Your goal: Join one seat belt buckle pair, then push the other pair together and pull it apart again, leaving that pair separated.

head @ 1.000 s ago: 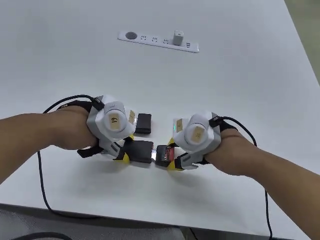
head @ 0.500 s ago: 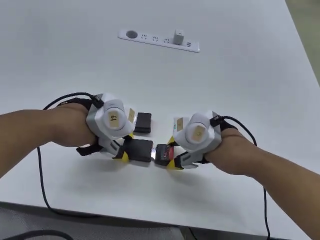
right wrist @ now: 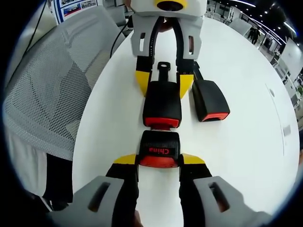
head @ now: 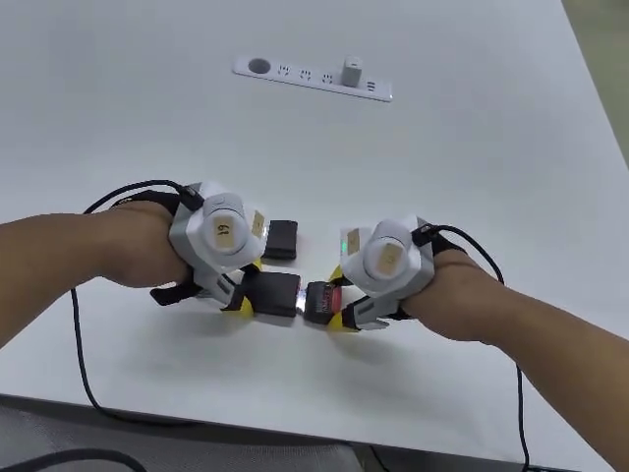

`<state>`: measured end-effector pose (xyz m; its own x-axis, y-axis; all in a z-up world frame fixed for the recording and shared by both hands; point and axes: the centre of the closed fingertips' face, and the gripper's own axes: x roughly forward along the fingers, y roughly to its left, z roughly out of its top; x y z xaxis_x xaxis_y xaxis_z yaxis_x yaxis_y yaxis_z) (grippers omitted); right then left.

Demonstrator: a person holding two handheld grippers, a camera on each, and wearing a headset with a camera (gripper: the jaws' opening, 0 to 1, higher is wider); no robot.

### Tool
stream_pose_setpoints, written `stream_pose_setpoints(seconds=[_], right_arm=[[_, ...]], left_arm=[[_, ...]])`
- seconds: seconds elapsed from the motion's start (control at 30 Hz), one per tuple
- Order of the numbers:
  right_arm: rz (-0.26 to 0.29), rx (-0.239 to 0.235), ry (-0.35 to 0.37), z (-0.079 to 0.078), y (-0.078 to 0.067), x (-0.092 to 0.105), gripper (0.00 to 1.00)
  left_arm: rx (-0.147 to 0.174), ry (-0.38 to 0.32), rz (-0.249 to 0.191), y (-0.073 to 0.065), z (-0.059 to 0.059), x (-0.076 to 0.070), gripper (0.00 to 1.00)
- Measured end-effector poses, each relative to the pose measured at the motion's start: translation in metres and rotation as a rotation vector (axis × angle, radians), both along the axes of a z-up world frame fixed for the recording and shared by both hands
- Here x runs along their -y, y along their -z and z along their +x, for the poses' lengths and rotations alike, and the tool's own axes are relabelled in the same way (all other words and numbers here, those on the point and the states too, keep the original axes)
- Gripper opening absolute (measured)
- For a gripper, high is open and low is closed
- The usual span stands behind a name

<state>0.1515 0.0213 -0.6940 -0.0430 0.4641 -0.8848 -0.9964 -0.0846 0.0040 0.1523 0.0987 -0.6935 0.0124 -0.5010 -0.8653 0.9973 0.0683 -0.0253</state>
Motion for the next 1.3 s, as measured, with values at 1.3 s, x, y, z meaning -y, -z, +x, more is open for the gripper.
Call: stream_pose_setpoints(seconds=[1.3], right_arm=[[0.032, 0.041, 0.090, 0.019, -0.035, 0.026, 0.29]], left_arm=[[0.088, -0.041, -0.028, -0.045, 0.033, -0.008, 0.35]])
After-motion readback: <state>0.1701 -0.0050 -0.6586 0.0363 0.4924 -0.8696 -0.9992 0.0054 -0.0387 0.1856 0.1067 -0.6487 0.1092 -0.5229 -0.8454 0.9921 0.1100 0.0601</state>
